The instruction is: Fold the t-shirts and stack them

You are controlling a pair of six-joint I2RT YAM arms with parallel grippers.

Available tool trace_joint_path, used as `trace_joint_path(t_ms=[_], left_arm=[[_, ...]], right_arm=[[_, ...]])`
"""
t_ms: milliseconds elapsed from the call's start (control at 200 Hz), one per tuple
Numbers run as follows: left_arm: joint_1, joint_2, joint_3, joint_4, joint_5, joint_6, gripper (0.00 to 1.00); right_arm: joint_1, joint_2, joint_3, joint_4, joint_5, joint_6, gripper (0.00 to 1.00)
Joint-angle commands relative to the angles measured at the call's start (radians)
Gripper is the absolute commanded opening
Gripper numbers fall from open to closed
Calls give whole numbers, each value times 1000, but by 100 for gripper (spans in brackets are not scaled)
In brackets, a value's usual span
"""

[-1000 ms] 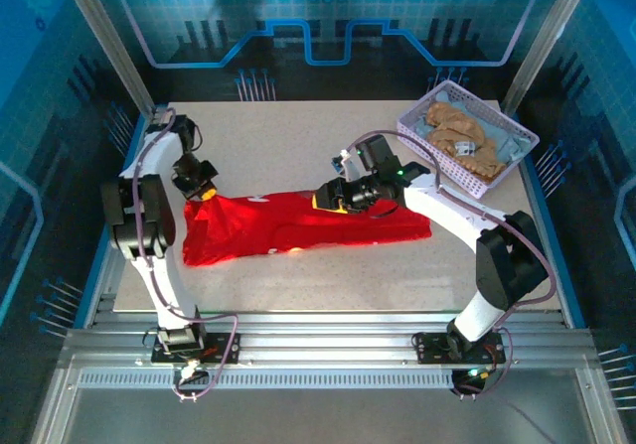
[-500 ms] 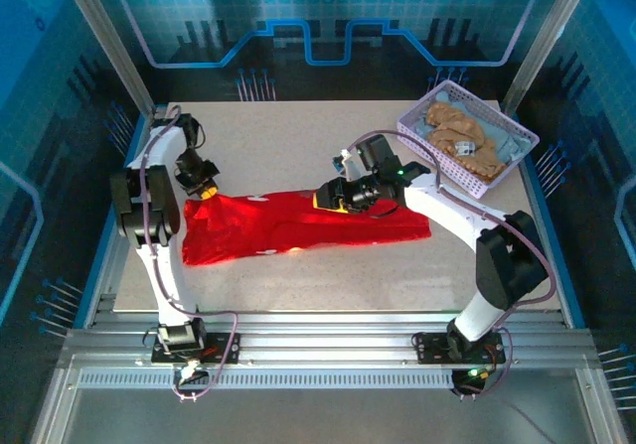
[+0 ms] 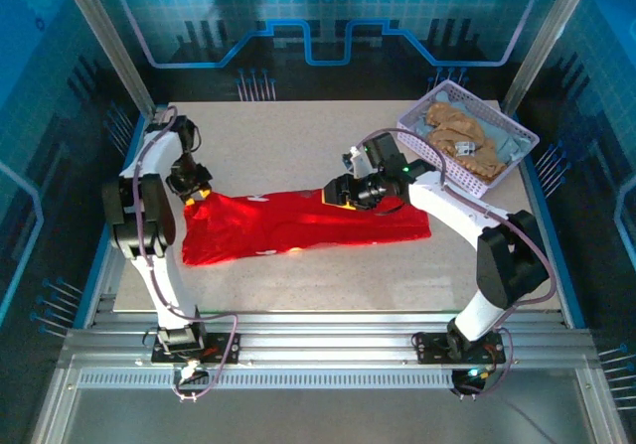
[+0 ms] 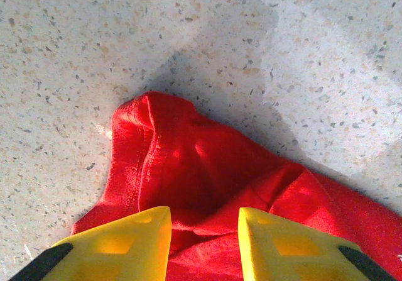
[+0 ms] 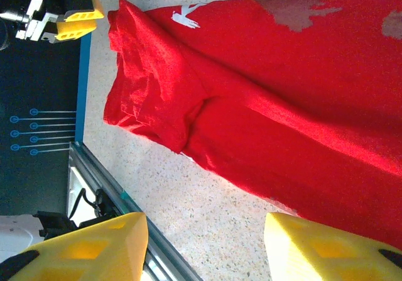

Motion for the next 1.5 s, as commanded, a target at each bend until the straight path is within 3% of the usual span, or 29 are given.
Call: trace_joint_path(t_ms=[0,115,355,595,725,905,965,1125,1256,1391,1496], left_arm=[[20,-2,-59,26,19,-27,34],[19,-11,-120,81,59,-35,31],[24,-45,-258,107,-7,-59,14],[28,-94,-211,90,-78,-52,3],[28,-198,-219,88,-61,-52,10],[27,-301,-325,216,119,-58,30],[28,-292,-328,234,148,-57,33],[28,-253,-282,287,231,-95,33],[16,-186,-237,320,276,-153,27],[2,-109,-242,310,255,-178,19],[2,-49,-247,250,157,-170,13]], right_arm=[[-5,0,0,-22,1,3,53],[-6,-7,-10,-23,3,3,53],[-8,-20,-36,-23,19,4,53],[-20,-6,-33,-31,35,7,53],[-29,-8,-28,-36,39,-1,53],[-33,1,-34,-32,26,-1,53],[-32,8,-30,-31,21,-1,53],[-32,17,-14,-40,16,-8,53],[-33,15,-21,-54,40,-18,52],[-55,9,-32,-72,77,-30,50],[-90,2,-37,-77,82,-33,49]])
